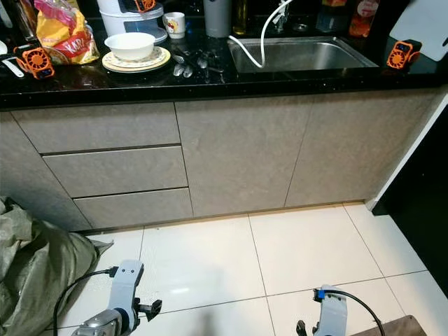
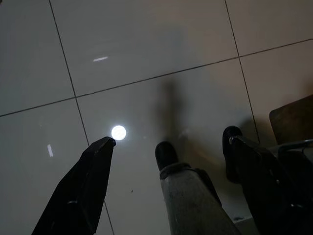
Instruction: Kitchen organization
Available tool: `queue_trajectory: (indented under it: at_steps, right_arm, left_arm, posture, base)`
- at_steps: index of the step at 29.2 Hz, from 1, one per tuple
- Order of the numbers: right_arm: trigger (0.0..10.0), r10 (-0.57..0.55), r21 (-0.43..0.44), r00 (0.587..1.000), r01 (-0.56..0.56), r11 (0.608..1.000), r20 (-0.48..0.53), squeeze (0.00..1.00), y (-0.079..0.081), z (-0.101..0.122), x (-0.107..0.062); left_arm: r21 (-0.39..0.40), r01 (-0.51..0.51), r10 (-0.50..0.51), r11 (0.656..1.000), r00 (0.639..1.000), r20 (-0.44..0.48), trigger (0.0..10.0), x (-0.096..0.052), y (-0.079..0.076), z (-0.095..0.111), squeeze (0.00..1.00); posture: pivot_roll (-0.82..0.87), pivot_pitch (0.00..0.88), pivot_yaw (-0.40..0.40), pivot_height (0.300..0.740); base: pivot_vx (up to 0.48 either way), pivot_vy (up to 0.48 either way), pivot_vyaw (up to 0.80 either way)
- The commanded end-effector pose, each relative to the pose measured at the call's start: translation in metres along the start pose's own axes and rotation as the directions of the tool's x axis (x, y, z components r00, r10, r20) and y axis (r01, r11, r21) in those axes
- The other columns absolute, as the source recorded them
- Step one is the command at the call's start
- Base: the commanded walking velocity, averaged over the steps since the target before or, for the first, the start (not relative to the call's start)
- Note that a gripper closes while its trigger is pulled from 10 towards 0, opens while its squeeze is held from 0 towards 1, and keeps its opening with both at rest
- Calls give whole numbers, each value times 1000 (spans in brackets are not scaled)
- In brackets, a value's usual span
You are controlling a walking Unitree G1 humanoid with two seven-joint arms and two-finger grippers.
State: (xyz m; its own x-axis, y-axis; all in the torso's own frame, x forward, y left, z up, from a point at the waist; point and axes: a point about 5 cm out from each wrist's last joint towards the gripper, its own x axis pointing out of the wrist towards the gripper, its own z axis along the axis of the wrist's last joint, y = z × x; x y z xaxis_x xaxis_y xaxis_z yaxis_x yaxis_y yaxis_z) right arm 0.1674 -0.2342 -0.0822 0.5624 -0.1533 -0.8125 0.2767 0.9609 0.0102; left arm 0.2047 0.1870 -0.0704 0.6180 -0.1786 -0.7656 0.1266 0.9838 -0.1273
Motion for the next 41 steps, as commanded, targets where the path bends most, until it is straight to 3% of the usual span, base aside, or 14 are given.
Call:
queue_trajectory:
  at_steps: [1,15,30,41]
  right_arm:
    - [10000,-2,11,1000,2,1000,-5,0,1,-4,-1]
    - [10000,16,-46,998,-18,999,-59,0,-2,-25,-6]
    - [10000,75,-56,995,-79,995,-66,0,19,-30,-5]
    - [10000,106,-47,993,-109,993,-60,0,23,-31,-5]
  left_arm:
    - [-35,-10,8,999,999,-41,10000,-3,0,-15,0]
    - [-28,9,-10,1000,999,-49,10000,-1,-6,-17,0]
    - [10,29,-28,1000,997,-76,10000,-4,-2,-23,0]
    - [15,31,-30,999,997,-77,10000,-5,-1,-23,0]
  posture:
    - [-53,2,19,740]
    - [-60,24,2,740]
    - [-22,38,37,740]
    - [-19,60,39,740]
  base:
    - [0,0,0]
    - [190,0,0]
    - [334,0,0]
    - [345,0,0]
